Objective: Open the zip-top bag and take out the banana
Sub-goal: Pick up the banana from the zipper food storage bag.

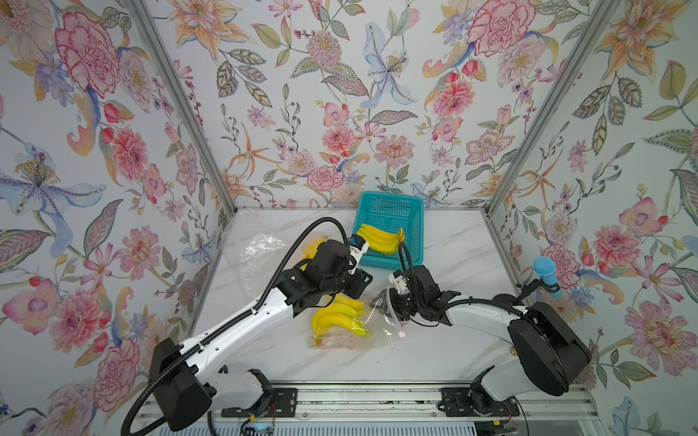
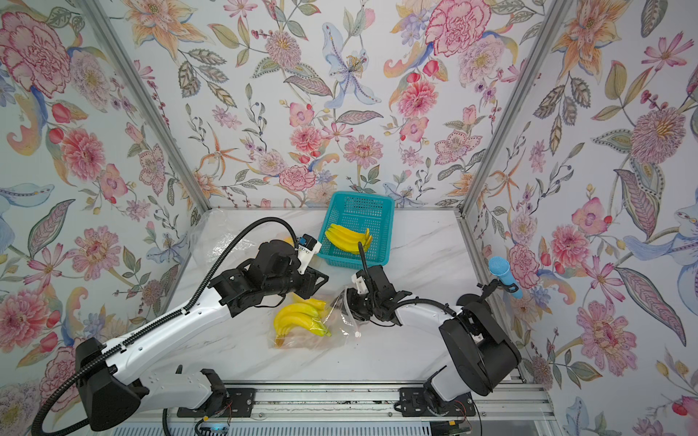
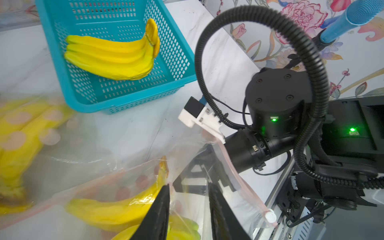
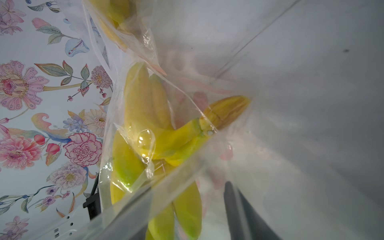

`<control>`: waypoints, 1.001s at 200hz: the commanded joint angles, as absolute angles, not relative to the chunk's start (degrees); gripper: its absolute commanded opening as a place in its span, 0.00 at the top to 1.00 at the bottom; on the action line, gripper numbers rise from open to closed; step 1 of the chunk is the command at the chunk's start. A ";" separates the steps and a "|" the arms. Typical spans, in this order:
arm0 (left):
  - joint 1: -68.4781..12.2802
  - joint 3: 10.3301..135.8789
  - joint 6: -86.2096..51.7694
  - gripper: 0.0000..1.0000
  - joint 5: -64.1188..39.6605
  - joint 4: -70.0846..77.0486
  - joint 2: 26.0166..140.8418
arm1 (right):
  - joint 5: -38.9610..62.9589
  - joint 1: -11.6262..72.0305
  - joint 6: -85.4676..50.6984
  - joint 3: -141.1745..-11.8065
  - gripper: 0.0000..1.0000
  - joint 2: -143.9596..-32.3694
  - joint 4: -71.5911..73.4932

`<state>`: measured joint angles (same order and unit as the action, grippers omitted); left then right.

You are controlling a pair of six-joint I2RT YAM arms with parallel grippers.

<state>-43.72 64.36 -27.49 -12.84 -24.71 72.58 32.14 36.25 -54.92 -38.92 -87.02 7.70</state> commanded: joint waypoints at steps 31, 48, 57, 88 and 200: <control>-37.51 52.45 -25.80 0.65 -10.40 -22.18 71.58 | 32.44 36.38 -56.23 -38.51 0.40 -91.28 13.20; -36.38 49.56 -25.75 0.67 -9.23 -21.17 72.33 | 31.96 36.30 -56.52 -37.99 0.40 -92.77 14.57; -35.80 48.10 -25.82 0.67 -8.84 -20.48 72.51 | 31.91 36.21 -56.84 -37.72 0.40 -93.77 15.65; -35.01 44.02 -25.72 0.68 -8.42 -18.05 73.23 | 32.65 36.17 -57.77 -38.03 0.39 -97.76 19.85; -31.42 43.96 -21.02 0.71 -11.14 -13.45 83.10 | 38.89 36.34 -60.97 -40.57 0.39 -109.08 36.12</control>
